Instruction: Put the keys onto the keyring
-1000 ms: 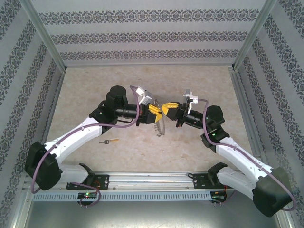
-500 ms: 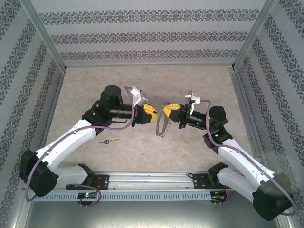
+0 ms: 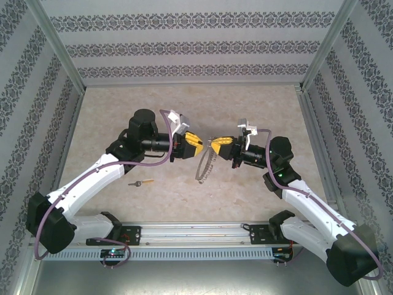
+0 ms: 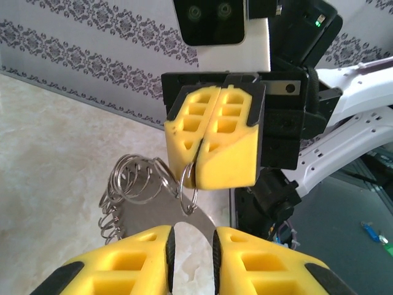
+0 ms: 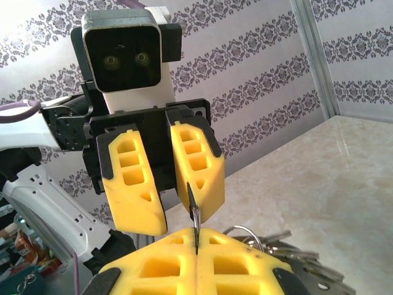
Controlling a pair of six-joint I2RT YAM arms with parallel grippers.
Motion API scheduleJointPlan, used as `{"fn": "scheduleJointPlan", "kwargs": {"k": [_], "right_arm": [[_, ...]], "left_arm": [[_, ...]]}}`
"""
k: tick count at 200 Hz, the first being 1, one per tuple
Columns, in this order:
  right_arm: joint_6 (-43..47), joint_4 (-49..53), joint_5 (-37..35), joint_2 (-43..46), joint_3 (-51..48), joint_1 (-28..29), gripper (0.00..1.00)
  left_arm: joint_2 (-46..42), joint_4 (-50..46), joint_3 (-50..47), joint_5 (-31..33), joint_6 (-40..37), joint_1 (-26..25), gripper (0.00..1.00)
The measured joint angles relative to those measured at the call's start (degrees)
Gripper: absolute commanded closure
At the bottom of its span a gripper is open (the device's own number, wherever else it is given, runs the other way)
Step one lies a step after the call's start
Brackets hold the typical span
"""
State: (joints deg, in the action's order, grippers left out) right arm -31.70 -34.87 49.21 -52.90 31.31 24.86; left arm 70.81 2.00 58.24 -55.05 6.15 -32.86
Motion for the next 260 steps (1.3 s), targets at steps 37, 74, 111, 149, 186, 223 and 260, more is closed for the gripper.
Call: {"fn": "scheduleJointPlan", "kwargs": {"k": [37, 74, 111, 149, 186, 223, 260], "right_arm": [[0.0, 0.0, 0.0, 0.0, 0.0, 0.0, 1.00], [0.0, -0.1, 0.1, 0.0, 0.0, 0.0, 1.00], [0.0, 0.0, 0.3, -0.1, 0.0, 0.0, 1.00], [0.0, -0.1, 0.4, -0.1, 0.0, 0.0, 1.00], [0.0, -0.1, 0.4, -0.1, 0.0, 0.0, 1.00], [0.0, -0.1, 0.7, -0.2, 0.0, 0.0, 1.00], [0.2, 0.2, 1.4, -0.5, 0.0, 0.0, 1.00]], "left_arm": [[1.8, 4.8, 0.0, -2.8, 3.6, 0.0, 0.74], [3.6, 9.5, -0.1, -5.0, 7.6, 0.3, 0.74], [4.7, 13.0, -0.2, -6.1, 10.1, 0.4, 0.73], [5.4, 15.5, -0.3, -6.7, 12.0, 0.4, 0.74], [5.5, 16.6, -0.4, -7.2, 12.6, 0.3, 0.74], [5.5, 15.7, -0.3, -7.5, 12.0, 0.3, 0.74], [5.7, 7.7, 1.4, -7.5, 7.3, 0.2, 0.74]]}}
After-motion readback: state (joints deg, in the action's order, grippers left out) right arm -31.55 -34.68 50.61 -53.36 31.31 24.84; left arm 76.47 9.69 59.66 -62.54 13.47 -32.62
